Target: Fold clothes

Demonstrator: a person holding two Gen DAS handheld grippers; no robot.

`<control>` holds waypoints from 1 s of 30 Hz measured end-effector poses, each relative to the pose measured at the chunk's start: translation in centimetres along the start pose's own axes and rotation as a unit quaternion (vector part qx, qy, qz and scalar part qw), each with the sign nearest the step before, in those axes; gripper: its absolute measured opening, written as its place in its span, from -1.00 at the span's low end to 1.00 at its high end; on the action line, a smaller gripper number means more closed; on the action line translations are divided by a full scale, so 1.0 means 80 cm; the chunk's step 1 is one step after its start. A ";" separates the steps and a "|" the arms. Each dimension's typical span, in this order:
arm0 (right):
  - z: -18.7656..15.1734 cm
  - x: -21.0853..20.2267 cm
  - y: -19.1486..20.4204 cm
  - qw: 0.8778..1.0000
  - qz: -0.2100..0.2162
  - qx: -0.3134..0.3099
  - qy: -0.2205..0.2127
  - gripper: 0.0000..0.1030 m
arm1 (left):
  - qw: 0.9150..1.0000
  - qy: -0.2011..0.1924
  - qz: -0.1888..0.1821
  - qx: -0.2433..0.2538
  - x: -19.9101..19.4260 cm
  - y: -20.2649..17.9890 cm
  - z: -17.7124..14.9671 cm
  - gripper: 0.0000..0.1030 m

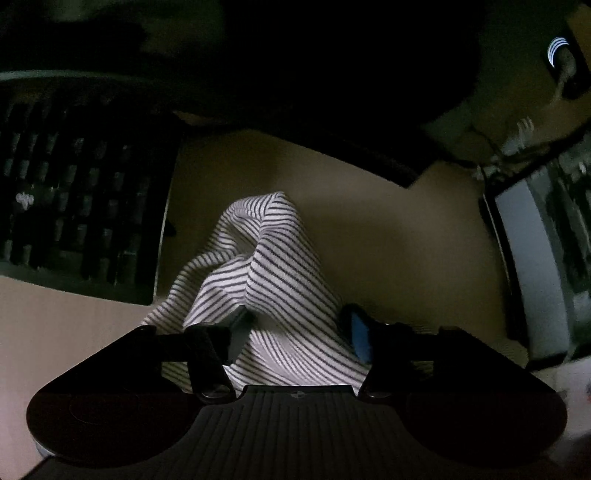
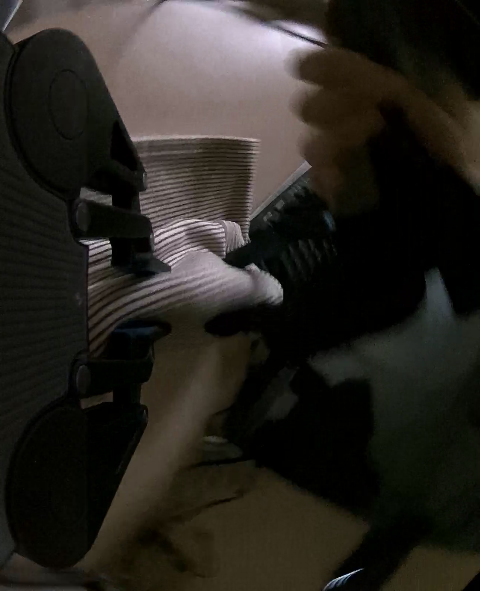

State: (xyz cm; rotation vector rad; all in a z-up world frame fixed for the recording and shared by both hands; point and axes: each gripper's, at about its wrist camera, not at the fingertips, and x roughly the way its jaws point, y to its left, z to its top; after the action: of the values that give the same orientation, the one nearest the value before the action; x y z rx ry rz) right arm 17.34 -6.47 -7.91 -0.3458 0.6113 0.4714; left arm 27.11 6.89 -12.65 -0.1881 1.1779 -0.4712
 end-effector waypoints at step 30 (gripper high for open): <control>-0.160 -0.021 -0.211 0.698 0.136 0.681 0.173 -0.21 | 0.996 -0.056 0.071 0.023 -0.002 -0.033 -0.023 0.14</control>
State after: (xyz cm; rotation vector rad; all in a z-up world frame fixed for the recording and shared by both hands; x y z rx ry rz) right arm 18.86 -26.81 -13.83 1.1383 1.2256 0.1179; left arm 24.70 4.79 -12.22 -0.0893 1.0621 -0.3576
